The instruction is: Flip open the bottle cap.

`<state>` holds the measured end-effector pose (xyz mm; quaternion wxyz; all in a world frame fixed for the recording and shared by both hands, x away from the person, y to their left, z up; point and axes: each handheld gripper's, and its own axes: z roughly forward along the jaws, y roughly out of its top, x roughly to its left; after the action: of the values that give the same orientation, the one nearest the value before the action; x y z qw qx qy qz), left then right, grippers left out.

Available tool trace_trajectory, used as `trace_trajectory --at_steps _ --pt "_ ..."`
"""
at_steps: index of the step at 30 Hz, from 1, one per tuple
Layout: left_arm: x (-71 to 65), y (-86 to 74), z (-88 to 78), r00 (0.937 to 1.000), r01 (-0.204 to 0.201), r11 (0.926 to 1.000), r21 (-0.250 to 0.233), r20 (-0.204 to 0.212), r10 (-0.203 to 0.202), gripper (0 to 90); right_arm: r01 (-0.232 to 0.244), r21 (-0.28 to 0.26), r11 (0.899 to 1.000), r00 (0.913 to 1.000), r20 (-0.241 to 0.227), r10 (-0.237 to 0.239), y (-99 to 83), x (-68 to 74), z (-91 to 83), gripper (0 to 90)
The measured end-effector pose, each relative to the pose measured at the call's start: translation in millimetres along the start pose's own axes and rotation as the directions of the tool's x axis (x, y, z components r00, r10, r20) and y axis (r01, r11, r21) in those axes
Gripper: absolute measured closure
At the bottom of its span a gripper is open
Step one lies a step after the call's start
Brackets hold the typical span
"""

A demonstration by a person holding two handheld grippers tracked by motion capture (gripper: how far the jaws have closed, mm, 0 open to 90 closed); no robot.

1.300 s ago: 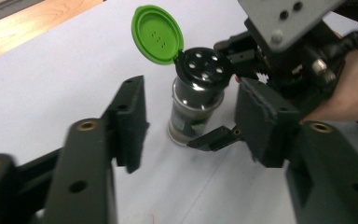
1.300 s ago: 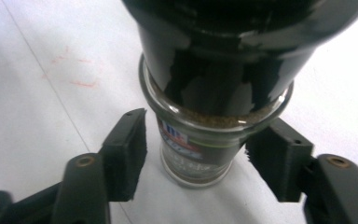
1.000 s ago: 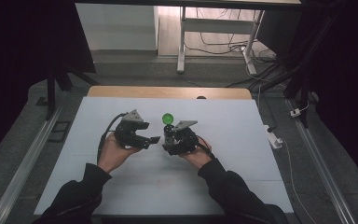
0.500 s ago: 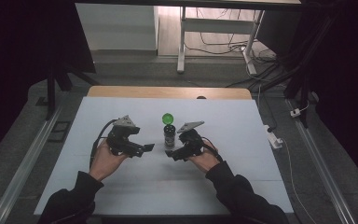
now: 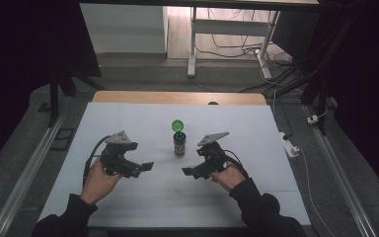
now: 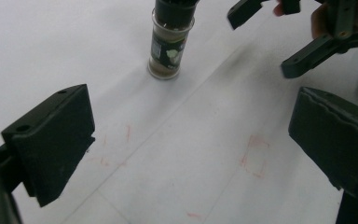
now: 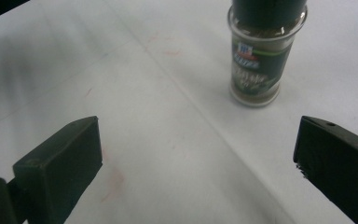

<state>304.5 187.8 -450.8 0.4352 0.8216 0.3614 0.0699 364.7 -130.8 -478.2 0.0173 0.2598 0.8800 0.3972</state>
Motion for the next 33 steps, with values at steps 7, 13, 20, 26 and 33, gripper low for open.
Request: trace_trajectory --at_steps 7,13,20,26,33 --pt "-2.7 -18.1 -17.0 0.9998 0.016 0.9997 -0.018 -0.007 -0.016 0.1 0.008 -0.004 1.0 1.0 -0.003 -0.008 -9.1 8.9 -18.2 0.0" --pt "-3.4 -34.3 -35.0 0.9992 0.032 0.9988 -0.036 -0.02 -0.033 0.0 0.0 -0.032 0.999 0.9994 0.035 0.002 -20.3 14.1 -40.6 0.0" --pt "-3.1 -54.7 -54.8 0.9963 0.075 0.9954 -0.06 -0.038 -0.077 0.0 -0.026 -0.072 0.997 0.9948 0.096 0.033 -39.2 15.4 -70.0 0.0" --pt "-2.6 -71.8 -71.5 0.9926 0.102 0.991 -0.086 -0.058 -0.107 0.0 -0.055 -0.111 0.992 0.9829 0.169 0.073 -57.2 15.5 -96.0 0.0" --pt "-3.5 -92.6 -89.9 0.9851 0.137 0.9844 -0.111 -0.089 -0.147 0.0 -0.108 -0.145 0.984 0.9605 0.24 0.141 -81.8 15.2 -122.9 0.0"
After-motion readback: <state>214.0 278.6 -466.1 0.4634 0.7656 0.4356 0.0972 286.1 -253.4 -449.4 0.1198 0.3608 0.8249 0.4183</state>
